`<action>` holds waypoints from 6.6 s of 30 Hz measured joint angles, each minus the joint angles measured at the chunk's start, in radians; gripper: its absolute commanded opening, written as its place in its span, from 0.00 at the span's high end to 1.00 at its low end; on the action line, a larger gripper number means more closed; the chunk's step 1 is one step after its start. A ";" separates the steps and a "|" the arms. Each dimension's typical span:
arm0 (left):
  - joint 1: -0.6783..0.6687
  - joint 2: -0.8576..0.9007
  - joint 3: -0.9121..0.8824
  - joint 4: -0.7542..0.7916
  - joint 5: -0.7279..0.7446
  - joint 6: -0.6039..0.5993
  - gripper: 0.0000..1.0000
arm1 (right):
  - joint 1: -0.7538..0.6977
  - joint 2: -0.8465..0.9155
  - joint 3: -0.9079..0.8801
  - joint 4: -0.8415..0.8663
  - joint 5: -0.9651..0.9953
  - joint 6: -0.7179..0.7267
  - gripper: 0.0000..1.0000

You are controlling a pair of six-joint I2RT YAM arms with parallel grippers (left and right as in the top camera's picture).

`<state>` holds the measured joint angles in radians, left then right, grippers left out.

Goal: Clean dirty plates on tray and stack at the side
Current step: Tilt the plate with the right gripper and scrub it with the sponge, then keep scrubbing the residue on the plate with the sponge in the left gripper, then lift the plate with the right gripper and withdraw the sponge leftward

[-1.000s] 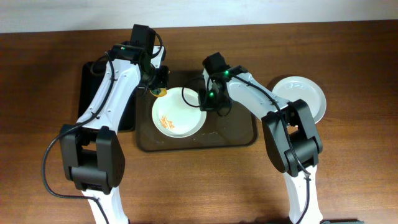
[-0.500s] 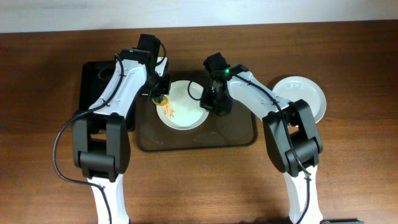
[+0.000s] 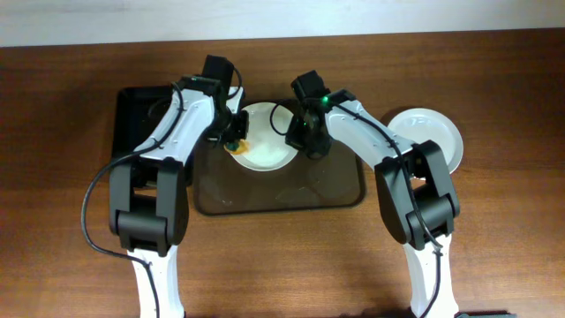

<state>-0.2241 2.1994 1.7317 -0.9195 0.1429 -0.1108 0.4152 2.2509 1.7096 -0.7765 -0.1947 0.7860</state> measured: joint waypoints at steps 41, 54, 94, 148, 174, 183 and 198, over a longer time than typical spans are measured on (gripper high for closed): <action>-0.053 -0.038 -0.227 0.411 -0.249 -0.033 0.99 | 0.002 0.000 0.000 0.021 0.010 -0.039 0.96; -0.020 -0.046 -0.172 0.061 0.071 0.024 0.99 | 0.004 0.000 0.000 -0.050 -0.028 -0.069 0.96; -0.006 -0.010 -0.150 0.192 0.226 0.030 0.99 | 0.037 0.000 0.003 -0.089 -0.042 -0.088 0.96; 0.065 -0.006 -0.132 -0.043 0.315 0.042 0.99 | 0.038 0.000 0.003 -0.090 -0.039 -0.112 0.96; 0.304 0.003 0.101 -0.110 0.757 0.104 0.99 | -0.031 -0.194 -0.001 -0.117 0.066 -0.438 0.96; 0.304 0.003 0.101 -0.112 0.704 0.104 0.99 | 0.129 -0.360 0.000 -0.194 0.598 -0.484 0.96; 0.304 0.003 0.101 -0.121 0.641 0.104 0.99 | 0.357 -0.360 0.000 -0.283 1.326 -0.350 0.96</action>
<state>0.0799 2.2024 1.8328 -1.0401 0.7841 -0.0071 0.7719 1.8912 1.7092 -1.0599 1.1316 0.4358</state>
